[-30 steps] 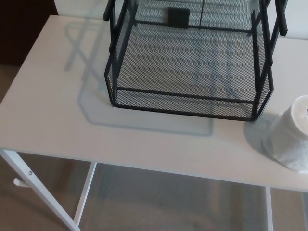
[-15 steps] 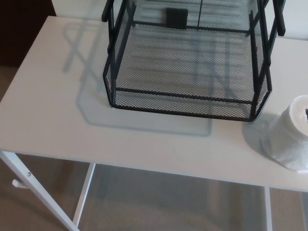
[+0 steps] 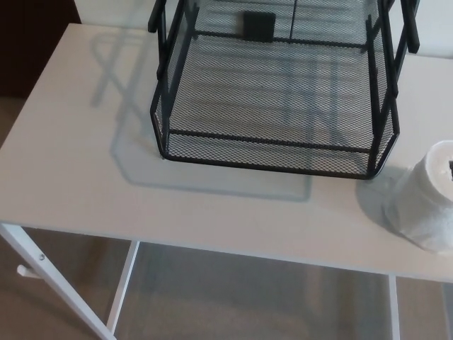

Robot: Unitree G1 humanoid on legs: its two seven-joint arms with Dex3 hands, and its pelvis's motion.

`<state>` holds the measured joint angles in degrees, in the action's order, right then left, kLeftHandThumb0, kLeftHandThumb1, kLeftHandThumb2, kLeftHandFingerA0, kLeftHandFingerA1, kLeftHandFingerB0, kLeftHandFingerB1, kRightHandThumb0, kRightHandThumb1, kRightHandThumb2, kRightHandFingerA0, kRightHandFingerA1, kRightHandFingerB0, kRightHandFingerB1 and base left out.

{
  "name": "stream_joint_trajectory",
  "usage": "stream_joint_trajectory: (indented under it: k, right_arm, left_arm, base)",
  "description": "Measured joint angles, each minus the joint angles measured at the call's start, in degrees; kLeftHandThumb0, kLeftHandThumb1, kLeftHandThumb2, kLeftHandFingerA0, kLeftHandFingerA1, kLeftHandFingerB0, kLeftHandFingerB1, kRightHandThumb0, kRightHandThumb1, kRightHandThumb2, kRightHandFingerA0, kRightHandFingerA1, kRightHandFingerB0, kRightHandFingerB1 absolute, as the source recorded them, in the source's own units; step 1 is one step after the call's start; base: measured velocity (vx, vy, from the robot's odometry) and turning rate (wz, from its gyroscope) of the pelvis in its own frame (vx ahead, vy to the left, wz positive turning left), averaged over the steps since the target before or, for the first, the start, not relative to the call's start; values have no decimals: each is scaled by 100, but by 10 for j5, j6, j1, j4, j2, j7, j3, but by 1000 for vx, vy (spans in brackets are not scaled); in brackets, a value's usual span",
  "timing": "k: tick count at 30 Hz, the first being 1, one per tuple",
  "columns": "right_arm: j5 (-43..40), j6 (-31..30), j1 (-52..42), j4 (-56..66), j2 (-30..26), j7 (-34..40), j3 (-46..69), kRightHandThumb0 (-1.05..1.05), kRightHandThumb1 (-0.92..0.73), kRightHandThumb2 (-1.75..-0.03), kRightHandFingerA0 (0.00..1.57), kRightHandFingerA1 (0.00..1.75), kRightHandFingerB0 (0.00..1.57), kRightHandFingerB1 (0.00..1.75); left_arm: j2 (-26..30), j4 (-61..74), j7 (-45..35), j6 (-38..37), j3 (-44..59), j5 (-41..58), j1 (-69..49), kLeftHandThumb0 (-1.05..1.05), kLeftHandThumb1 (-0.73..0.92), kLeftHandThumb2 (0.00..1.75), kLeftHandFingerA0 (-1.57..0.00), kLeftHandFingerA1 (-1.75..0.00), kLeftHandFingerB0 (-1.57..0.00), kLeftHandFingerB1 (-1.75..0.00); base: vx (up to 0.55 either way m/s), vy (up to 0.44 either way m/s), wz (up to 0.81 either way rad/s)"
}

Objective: The robot walks towards a desk on which a file tray is kept in the middle and a toilet paper roll is kept on its right. The robot uses its right hand to hook on finger in the gap of the roll and grabs it, lifts it and places it on the tray.

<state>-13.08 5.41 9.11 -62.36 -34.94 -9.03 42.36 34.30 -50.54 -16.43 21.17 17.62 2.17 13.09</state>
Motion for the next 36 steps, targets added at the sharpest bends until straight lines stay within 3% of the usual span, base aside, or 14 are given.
stream_joint_trajectory:
  k: [3, 4, 7, 8, 9, 11, 14, 15, 22, 23, 31, 32, 33, 36]
  right_arm:
    - [11, 17, 24, 53, -22, 3, -40, -105, -57, -119, 51, 121, 2, 88]
    - [13, 20, 26, 69, -25, 3, -46, -103, 5, -92, 58, 113, 23, 93]
    - [17, 25, 27, 136, -31, -3, -73, -105, -51, -116, 80, 128, 26, 100]
    - [18, 25, 27, 150, -31, -5, -79, -105, -72, -69, 40, 126, 5, 96]
    - [20, 25, 27, 174, -32, -9, -89, -105, -68, -71, 28, 126, 1, 92]
    - [21, 24, 27, 213, -33, -17, -106, -105, -46, -106, 31, 104, 0, 75]
    - [24, 22, 25, 268, -34, -26, -129, -105, -63, -61, 0, 126, 0, 62]
    - [26, 21, 24, 287, -35, -30, -137, -105, -61, -60, 0, 126, 0, 65]
    - [49, 4, 8, 416, -46, -53, -210, -97, -45, -95, 5, 76, 0, 38]
    - [56, 1, 3, 438, -51, -57, -225, -98, -56, -63, 2, 95, 0, 30]
    - [119, -32, -46, 571, -109, -88, -325, -78, -43, -89, 16, 68, 0, 30]
    - [128, -37, -53, 582, -119, -92, -334, -77, -59, -58, 13, 76, 0, 34]
    - [135, -41, -60, 590, -127, -96, -339, -75, -44, -85, 18, 66, 3, 26]
    - [153, -50, -82, 607, -142, -107, -348, -71, -44, -87, 19, 64, 1, 27]
  left_arm:
    - [0, 1, -1, 0, 0, 4, -1, -79, 91, 69, -13, -66, -2, -39]
    - [0, 1, -1, 0, 0, 4, -1, -78, 91, 68, -16, -70, -2, -40]
    - [-1, 1, -2, 0, 0, 6, -2, -79, 90, 68, -15, -69, -2, -40]
    - [-1, 1, -2, 0, 0, 6, -2, -78, 90, 69, -12, -67, -2, -37]
    - [-1, 1, -2, 0, 0, 7, -2, -80, 73, 104, -14, -64, -2, -43]
    - [-2, 2, -2, 0, -2, 7, -2, -79, 91, 69, -16, -69, -4, -41]
    - [-3, 2, -2, 0, -4, 7, -2, -78, 74, 103, -15, -64, -3, -44]
    - [-3, 1, -2, 0, -4, 7, -2, -76, 92, 67, -10, -64, -3, -39]
    - [-3, 2, -2, 0, -7, 7, -6, -77, 92, 69, -10, -64, -4, -39]
    - [-3, 2, -2, 0, -7, 7, -7, -83, 73, 107, -13, -63, -3, -41]
    - [-3, 3, -1, -1, -15, 7, -17, -40, 52, 111, -4, -55, 0, -53]
    - [-3, 3, -1, -2, -17, 6, -19, -80, 92, 68, -12, -62, -6, -42]
    - [-3, 3, -1, -5, -18, 6, -20, -83, 72, 109, -17, -64, 0, -47]
    - [-1, 5, -1, -13, -20, 6, -28, -79, 92, 68, -12, -61, -6, -39]
  base:
    - [0, 0, 0]
    - [0, 0, 0]
    - [21, -8, 5]
    - [0, 0, 0]
    - [0, 0, 0]
    - [0, 0, 0]
    - [0, 0, 0]
    - [0, 0, 0]
    - [0, 0, 0]
    - [0, 0, 0]
    - [0, 0, 0]
    - [0, 0, 0]
    - [0, 0, 0]
    - [0, 0, 0]
